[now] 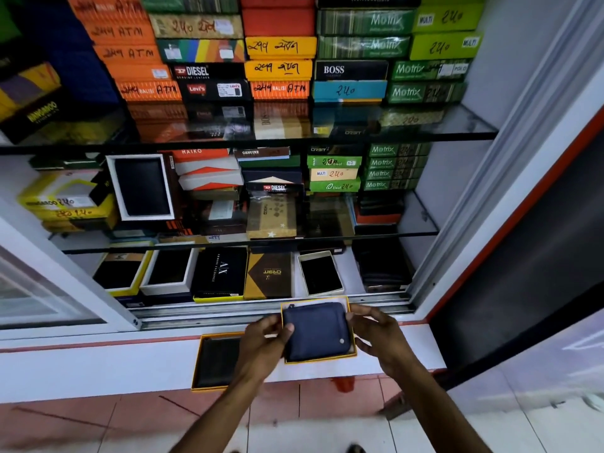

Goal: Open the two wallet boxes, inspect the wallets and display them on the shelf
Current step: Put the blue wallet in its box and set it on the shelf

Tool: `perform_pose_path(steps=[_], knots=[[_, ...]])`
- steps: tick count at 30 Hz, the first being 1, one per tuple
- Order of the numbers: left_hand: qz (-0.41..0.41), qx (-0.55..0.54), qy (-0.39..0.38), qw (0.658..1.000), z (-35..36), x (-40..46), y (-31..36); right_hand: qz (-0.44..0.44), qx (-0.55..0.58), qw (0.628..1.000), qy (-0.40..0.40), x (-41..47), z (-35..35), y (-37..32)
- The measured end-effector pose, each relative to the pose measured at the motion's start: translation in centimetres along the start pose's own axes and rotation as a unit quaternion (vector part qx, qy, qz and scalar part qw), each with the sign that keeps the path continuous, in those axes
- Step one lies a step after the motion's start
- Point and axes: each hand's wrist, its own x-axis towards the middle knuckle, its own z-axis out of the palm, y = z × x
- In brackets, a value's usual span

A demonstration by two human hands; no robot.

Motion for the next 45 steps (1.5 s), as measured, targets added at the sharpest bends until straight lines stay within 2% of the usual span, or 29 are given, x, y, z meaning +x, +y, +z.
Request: perform_pose_path(steps=[8,11,15,21,25,29,34,37,41,43,45], knots=[[0.128,-0.137,0.022,0.982,-3.6,-1.9,12.5,-0.104,0.026,0.994,-0.038,-0.9,2.9,-9.8],[0.144,-0.163,0.026,0.976,-3.8,-0.1,15.9,-0.139,0.019,0.989,-0.036,0.2,3.6,-13.3],[0.162,-0.131,0.048,0.977,-2.7,4.8,18.9,-0.155,0.020,0.987,-0.026,2.8,4.5,-17.5],[0.152,-0.091,0.101,0.979,-0.1,11.3,21.0,-0.170,-0.011,0.985,0.039,8.6,4.9,-20.3],[0.166,-0.082,0.112,0.976,1.4,13.6,21.3,-0.191,-0.025,0.978,0.077,11.5,4.9,-20.2],[0.195,-0.064,0.123,0.971,1.6,14.1,21.1,-0.204,-0.022,0.975,0.084,12.8,4.6,-19.7],[0.206,-0.072,0.100,0.971,0.6,14.1,19.6,-0.245,-0.035,0.965,0.084,12.1,4.3,-18.6],[0.206,-0.082,0.091,0.971,-1.1,13.0,18.2,-0.291,-0.053,0.945,0.142,11.1,4.7,-17.3],[0.250,-0.074,0.119,0.958,-3.8,8.4,16.0,-0.388,-0.054,0.896,0.211,6.6,6.3,-14.3],[0.250,-0.042,0.137,0.958,-5.7,5.5,12.8,-0.414,-0.082,0.885,0.196,3.8,7.8,-10.9],[0.223,-0.001,0.150,0.963,-7.6,3.1,8.5,-0.395,-0.135,0.897,0.147,2.5,9.2,-6.3]])
